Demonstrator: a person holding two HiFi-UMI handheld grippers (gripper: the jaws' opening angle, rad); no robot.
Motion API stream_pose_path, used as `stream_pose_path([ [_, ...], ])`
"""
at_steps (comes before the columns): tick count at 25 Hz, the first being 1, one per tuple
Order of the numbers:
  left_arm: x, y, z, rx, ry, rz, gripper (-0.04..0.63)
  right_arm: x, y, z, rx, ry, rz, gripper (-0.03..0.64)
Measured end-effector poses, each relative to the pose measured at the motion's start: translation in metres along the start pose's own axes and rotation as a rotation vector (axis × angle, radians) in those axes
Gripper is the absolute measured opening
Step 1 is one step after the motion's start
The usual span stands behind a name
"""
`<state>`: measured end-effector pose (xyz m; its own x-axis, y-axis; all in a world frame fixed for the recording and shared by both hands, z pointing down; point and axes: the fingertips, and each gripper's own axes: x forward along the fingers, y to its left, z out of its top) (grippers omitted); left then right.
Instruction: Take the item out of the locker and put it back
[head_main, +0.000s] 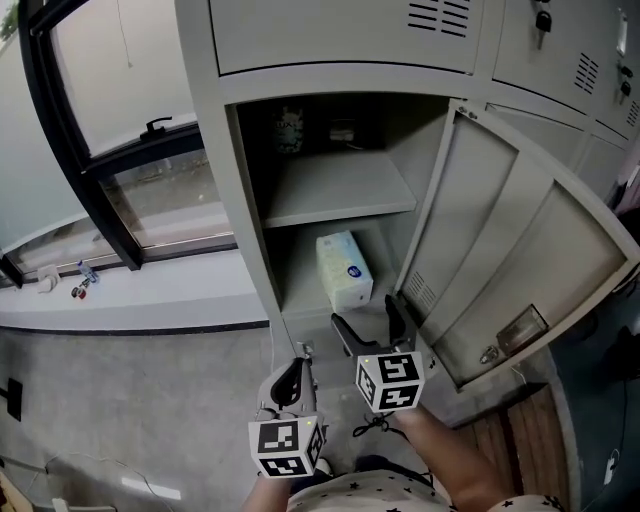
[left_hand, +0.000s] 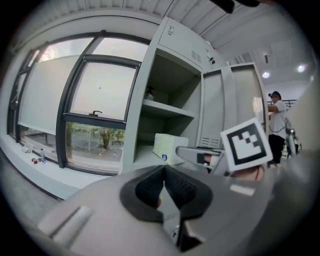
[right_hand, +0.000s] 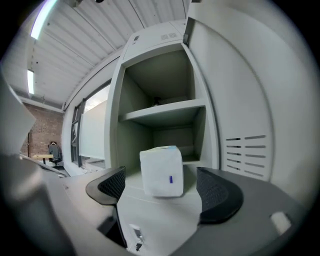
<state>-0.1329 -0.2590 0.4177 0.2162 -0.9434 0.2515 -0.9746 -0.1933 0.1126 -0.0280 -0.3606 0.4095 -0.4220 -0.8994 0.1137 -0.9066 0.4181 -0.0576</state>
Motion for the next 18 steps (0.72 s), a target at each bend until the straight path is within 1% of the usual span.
stream_pose_path([
  [1,0.001,-0.002,-0.001,0.001,0.003,-0.006,0.008,-0.013,0.003,-0.003,0.011,0.014,0.017,0.45],
  [2,0.002,-0.005,-0.003,0.001,0.006,-0.013,0.008,-0.027,0.005,-0.006,0.021,0.035,0.028,0.412],
  [3,0.003,-0.009,-0.004,0.002,0.009,-0.021,0.008,-0.04,0.006,-0.009,0.028,0.06,0.031,0.322],
  [4,0.004,-0.013,-0.006,0.003,0.013,-0.03,0.008,-0.053,0.006,-0.013,0.034,0.082,0.03,0.171],
  [5,0.003,-0.017,-0.007,0.006,0.016,-0.039,0.008,-0.065,0.006,-0.014,0.04,0.095,0.031,0.043],
  [6,0.002,-0.021,-0.009,0.011,0.02,-0.048,0.008,-0.076,0.007,-0.015,0.049,0.098,0.037,0.003],
  [8,-0.001,-0.03,-0.012,0.019,0.024,-0.063,0.008,-0.094,0.01,-0.016,0.076,0.095,0.05,0.0],
  [10,-0.003,-0.036,-0.016,0.015,0.028,-0.074,0.006,-0.106,0.01,-0.021,0.095,0.099,0.043,-0.002],
  [13,-0.005,-0.044,-0.021,-0.002,0.038,-0.088,0.008,-0.117,0.012,-0.031,0.101,0.12,0.042,-0.002],
  [18,-0.01,-0.05,-0.022,-0.003,0.037,-0.087,0.008,-0.127,0.012,-0.029,0.088,0.119,0.05,-0.002],
])
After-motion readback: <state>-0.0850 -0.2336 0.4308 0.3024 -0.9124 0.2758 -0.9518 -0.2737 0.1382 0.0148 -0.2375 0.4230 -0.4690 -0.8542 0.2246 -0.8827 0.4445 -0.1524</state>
